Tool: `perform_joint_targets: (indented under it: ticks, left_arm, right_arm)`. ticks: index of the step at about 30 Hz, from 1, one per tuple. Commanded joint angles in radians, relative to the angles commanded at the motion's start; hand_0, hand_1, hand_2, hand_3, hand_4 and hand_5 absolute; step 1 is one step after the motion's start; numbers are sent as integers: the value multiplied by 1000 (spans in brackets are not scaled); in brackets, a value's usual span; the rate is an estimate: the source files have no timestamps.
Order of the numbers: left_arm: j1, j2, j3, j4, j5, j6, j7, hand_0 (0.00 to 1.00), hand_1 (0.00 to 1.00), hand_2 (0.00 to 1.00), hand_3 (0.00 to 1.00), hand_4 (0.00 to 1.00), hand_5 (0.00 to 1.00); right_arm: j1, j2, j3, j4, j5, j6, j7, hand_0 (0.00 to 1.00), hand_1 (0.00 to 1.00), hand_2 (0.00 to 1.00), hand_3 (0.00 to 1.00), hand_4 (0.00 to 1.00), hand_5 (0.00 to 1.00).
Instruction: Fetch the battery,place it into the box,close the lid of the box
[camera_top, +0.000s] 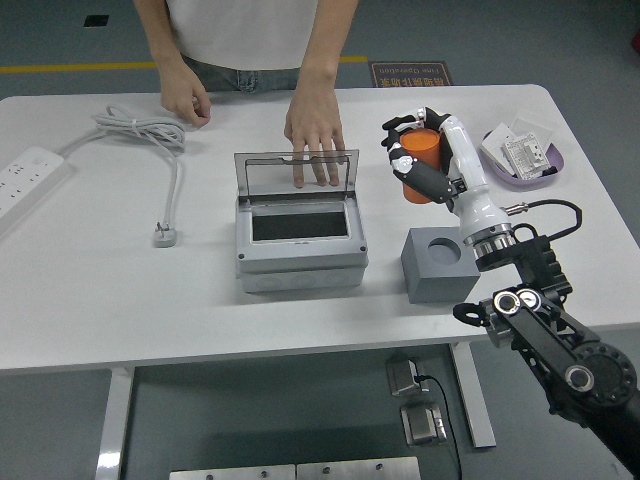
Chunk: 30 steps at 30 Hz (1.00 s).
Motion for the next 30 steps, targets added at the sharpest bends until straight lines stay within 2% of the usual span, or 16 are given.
perform_joint_targets:
  ticks: [2, 6, 11, 15, 18, 23, 25, 26, 30]
  left_arm:
    - [0, 0, 0, 0, 0, 0, 0, 545, 625, 616, 665, 709, 259]
    - [1, 2, -1, 0, 0, 1, -1, 545, 625, 616, 665, 709, 259]
    - [2, 2, 0, 0, -3, -1, 0, 544, 626, 616, 666, 709, 259]
    - [2, 3, 2, 0, -8, -4, 2, 544, 626, 616, 665, 709, 259]
    - [1, 4, 5, 0, -13, -5, 1, 544, 626, 616, 665, 709, 259]
    - [0, 6, 8, 0, -19, -7, -1, 542, 626, 616, 664, 707, 261]
    - [0, 6, 10, 0, -21, -7, -1, 542, 626, 616, 664, 707, 261]
    - [0, 7, 10, 0, -22, -8, -2, 542, 625, 616, 662, 707, 262]
    - [1, 7, 14, 0, -25, -9, -2, 542, 625, 616, 662, 707, 262]
  right_arm:
    - [10, -9, 3, 30, -67, 12, -23, 2, 130, 201, 224, 2, 2]
    - [34, -30, 8, 83, -194, 22, -52, 2, 130, 201, 224, 2, 2]
    - [59, -50, 15, 107, -330, 32, -83, 2, 103, 221, 252, 2, 2]
    - [90, -82, -21, 109, -484, 76, -145, 2, 94, 218, 258, 2, 2]
    - [116, -93, -61, 88, -608, 129, -205, 2, 94, 218, 258, 2, 2]
    - [153, -66, -102, 26, -764, 205, -301, 2, 95, 216, 258, 2, 2]
    - [167, -46, -113, -5, -811, 216, -322, 2, 95, 216, 258, 2, 2]
    - [177, -30, -119, -27, -838, 219, -331, 2, 96, 186, 206, 2, 2]
    - [209, 23, -131, -105, -897, 216, -341, 2, 96, 186, 206, 2, 2]
